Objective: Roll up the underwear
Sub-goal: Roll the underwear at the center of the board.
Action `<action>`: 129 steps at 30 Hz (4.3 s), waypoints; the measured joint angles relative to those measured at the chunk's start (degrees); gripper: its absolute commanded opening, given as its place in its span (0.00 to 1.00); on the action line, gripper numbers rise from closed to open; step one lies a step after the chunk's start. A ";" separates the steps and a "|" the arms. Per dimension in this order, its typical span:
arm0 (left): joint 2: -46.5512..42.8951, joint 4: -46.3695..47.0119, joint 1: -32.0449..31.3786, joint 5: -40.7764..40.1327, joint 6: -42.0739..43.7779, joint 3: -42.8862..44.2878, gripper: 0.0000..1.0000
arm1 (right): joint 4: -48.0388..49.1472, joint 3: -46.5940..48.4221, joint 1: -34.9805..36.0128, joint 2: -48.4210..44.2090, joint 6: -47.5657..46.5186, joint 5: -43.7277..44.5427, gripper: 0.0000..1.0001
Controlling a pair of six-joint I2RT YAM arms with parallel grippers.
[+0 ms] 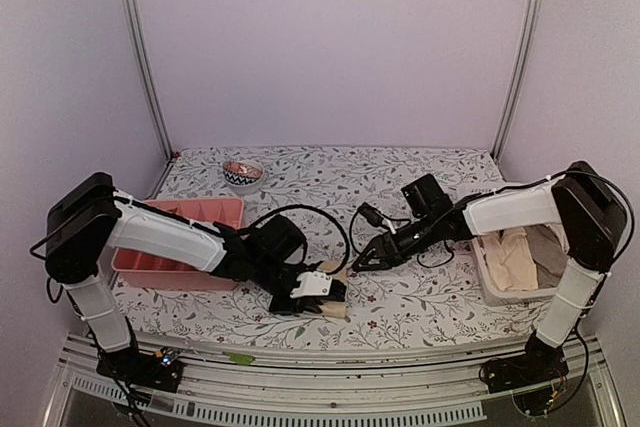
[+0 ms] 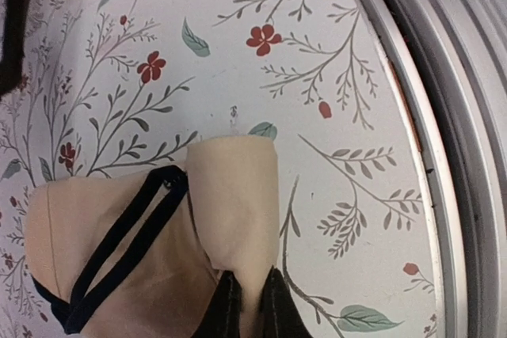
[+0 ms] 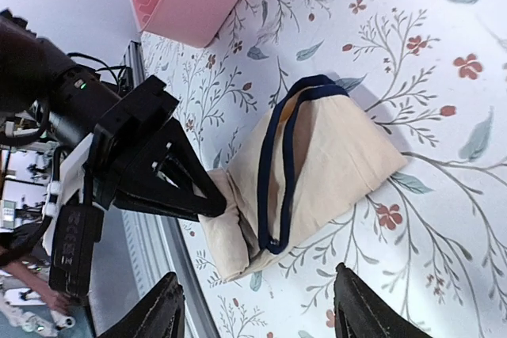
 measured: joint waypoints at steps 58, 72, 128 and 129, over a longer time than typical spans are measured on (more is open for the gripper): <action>-10.51 -21.68 21.40 24.04 -0.22 5.99 0.61 | -2.86 6.75 19.91 6.73 -10.12 15.91 0.00; -20.72 6.86 4.42 4.63 0.13 -15.47 0.62 | -5.31 18.73 9.11 24.26 5.70 -10.27 0.00; 27.21 -47.28 18.08 35.45 17.14 30.05 0.03 | 7.80 -7.58 18.16 -8.94 -13.09 24.90 0.66; 28.02 -48.68 18.23 36.13 17.62 30.80 0.03 | 8.00 -6.29 19.50 -7.37 -14.71 25.79 0.66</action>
